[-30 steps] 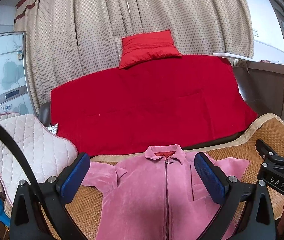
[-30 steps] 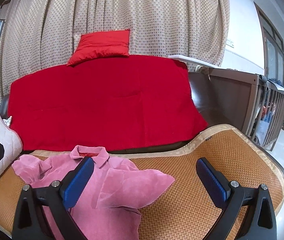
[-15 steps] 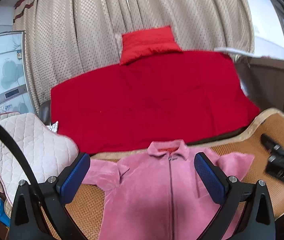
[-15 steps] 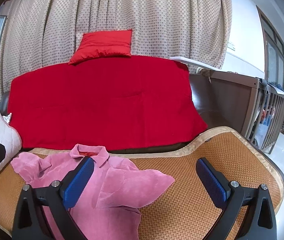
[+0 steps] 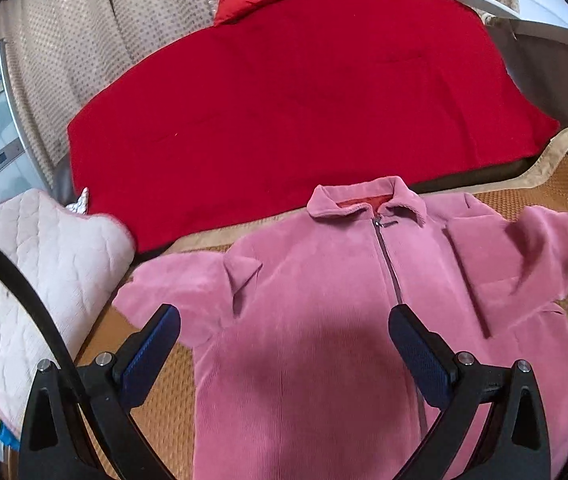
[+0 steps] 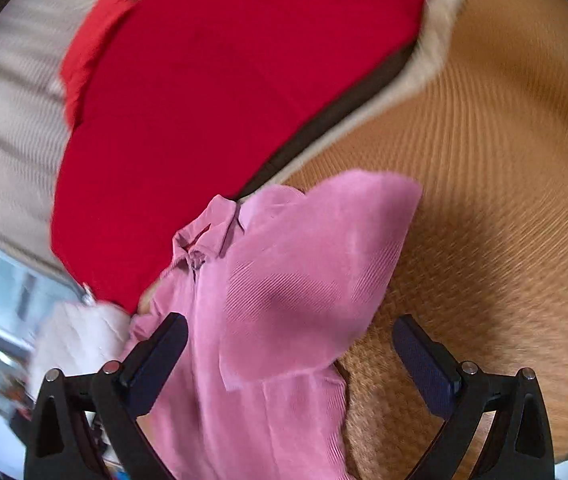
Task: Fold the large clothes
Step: 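Grasp the jacket sleeve with the right gripper and lift it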
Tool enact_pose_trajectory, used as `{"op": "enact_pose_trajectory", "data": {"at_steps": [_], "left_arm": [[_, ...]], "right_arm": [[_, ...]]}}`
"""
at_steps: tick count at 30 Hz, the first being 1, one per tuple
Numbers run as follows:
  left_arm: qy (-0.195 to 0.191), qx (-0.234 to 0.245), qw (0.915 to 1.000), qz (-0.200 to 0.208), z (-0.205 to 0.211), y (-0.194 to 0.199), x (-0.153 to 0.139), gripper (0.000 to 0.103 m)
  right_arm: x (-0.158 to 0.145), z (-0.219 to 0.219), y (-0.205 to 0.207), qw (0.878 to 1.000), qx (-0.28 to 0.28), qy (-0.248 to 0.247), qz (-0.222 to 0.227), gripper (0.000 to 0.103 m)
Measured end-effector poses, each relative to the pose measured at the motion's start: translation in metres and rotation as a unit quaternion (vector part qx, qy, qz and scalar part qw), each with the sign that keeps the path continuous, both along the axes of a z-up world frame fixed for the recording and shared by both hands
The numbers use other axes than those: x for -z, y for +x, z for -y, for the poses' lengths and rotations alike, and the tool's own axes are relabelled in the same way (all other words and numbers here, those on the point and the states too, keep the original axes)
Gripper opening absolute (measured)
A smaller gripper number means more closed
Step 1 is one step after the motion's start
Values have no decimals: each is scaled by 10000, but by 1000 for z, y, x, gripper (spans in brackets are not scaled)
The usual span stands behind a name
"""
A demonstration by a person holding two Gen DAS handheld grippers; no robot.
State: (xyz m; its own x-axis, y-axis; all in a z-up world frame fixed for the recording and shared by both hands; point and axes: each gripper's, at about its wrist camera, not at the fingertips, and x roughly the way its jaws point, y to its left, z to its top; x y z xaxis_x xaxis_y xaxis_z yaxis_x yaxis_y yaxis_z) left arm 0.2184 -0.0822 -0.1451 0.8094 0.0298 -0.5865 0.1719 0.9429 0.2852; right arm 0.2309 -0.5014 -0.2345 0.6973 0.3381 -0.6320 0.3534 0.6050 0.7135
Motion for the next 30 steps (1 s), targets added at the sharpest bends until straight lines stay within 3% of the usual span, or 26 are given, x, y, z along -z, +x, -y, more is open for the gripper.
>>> {"op": "enact_pose_trajectory", "data": {"at_steps": [6,9,11,12,14,17,22,26,30], "left_arm": [[-166,113,9997,127,-7,8,17,103],[-100,93,9999,29,-10,15,22,103],[-132,39,9999,52,-15,17,22,103],[-155,-7,9999,53,-19,19,21,103],[-234,-85,9997,70,-27,22,18,103],[-295,-293,9989,201,-42,23,13,103],[-390,-549,9972,326,-67,21,8,103],[-379,-747,9959,353,-85,21,7,103],[-416,-975,9937,371,-106,23,8,103]], "right_arm": [[41,16,20,9963,410,661,-371,103],[39,15,32,9969,557,472,-285,95],[38,14,43,9974,526,370,-317,70],[40,11,48,9974,517,336,-379,64],[42,4,53,9977,468,329,-366,26],[26,-15,58,9990,368,-171,-161,19],[-15,-62,64,9924,-194,-971,728,16],[-32,-112,72,9809,-1028,-973,1337,16],[-24,-167,76,9644,-2182,-636,1355,16]]}}
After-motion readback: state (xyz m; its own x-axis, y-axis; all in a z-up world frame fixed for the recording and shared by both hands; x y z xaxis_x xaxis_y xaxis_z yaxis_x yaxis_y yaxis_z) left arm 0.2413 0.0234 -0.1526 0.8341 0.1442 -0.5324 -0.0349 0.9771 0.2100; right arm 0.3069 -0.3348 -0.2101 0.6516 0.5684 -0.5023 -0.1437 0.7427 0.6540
